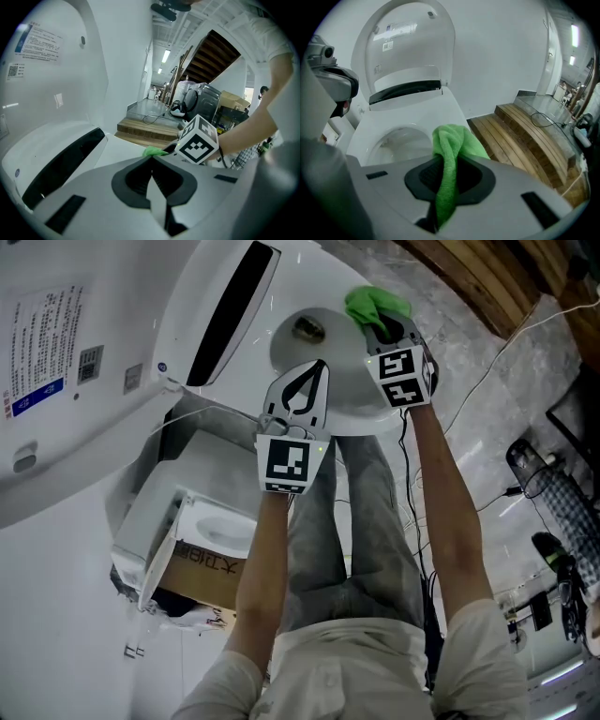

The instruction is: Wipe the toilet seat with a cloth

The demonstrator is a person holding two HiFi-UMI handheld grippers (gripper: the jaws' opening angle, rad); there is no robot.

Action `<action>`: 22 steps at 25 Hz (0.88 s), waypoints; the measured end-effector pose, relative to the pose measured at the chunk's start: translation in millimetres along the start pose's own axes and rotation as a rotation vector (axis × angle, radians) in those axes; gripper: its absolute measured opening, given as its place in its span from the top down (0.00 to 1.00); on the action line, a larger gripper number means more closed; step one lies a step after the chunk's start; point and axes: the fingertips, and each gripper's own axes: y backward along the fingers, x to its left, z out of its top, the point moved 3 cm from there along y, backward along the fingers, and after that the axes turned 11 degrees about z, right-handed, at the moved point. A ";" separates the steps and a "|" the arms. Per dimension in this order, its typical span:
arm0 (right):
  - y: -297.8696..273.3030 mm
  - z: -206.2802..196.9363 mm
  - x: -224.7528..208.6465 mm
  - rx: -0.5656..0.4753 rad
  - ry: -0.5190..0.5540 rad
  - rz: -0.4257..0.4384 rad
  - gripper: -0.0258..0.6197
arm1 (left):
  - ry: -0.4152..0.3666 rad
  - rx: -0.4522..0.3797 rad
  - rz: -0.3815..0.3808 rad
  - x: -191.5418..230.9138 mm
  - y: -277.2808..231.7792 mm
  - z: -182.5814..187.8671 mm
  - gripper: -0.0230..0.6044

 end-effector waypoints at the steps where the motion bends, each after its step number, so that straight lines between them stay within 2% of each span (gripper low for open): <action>1: 2.0 -2.6 -0.3 0.002 -0.001 0.000 0.89 | -0.001 0.000 -0.003 -2.3 0.0 -0.4 0.94; 22: 44.3 -63.9 -0.6 0.011 -0.087 -0.043 0.89 | -0.046 0.001 -0.070 -43.7 8.8 -11.6 0.94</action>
